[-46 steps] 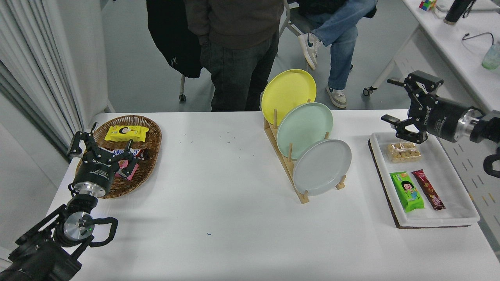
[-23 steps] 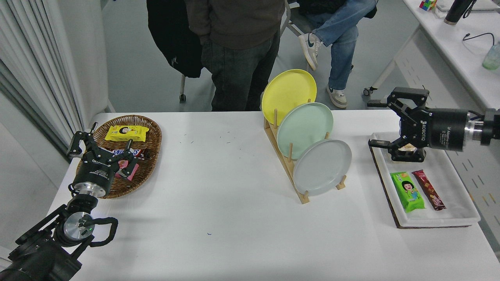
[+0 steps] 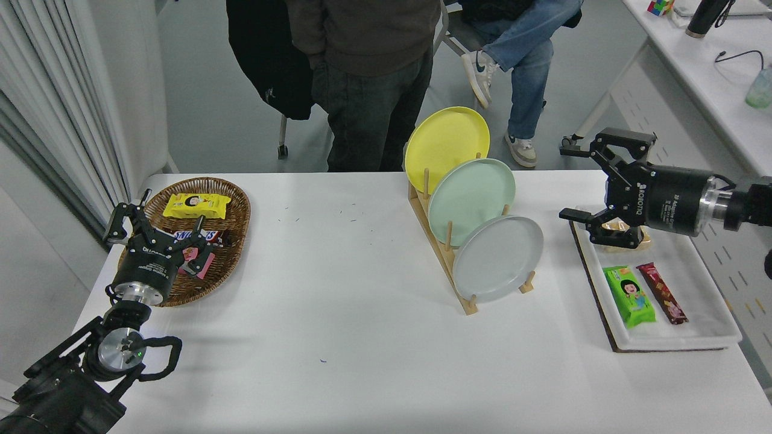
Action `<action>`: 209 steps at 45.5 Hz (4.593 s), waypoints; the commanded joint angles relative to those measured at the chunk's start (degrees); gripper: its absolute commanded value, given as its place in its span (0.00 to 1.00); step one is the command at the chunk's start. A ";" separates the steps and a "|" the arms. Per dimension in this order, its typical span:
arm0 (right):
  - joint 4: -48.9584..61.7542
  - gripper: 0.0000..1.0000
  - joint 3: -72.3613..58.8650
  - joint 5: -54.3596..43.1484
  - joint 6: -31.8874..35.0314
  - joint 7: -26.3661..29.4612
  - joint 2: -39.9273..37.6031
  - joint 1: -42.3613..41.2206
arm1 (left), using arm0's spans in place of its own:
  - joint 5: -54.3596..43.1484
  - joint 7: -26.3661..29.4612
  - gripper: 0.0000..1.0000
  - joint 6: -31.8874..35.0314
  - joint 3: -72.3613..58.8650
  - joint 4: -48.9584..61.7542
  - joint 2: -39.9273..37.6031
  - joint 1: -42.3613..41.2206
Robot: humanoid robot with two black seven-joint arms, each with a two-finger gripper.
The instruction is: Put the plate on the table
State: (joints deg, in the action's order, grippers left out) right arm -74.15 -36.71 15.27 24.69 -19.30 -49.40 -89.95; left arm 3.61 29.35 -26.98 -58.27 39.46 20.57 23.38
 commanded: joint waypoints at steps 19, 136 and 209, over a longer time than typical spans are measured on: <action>-6.01 1.00 -13.39 12.68 -11.07 0.31 10.37 -7.78 | 0.00 0.00 0.98 0.00 0.00 0.00 0.00 0.00; 3.22 1.00 -8.99 23.75 -26.01 0.84 24.96 2.23 | 0.00 0.00 0.98 0.00 0.00 0.00 0.00 0.00; 8.94 0.71 -0.91 23.22 -25.39 12.70 25.40 6.54 | 0.00 0.00 0.98 0.00 0.00 0.00 0.00 0.00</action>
State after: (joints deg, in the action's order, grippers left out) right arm -65.19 -39.66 38.42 -1.10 -10.58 -23.78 -83.52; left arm 3.60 29.35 -26.98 -58.27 39.46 20.57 23.38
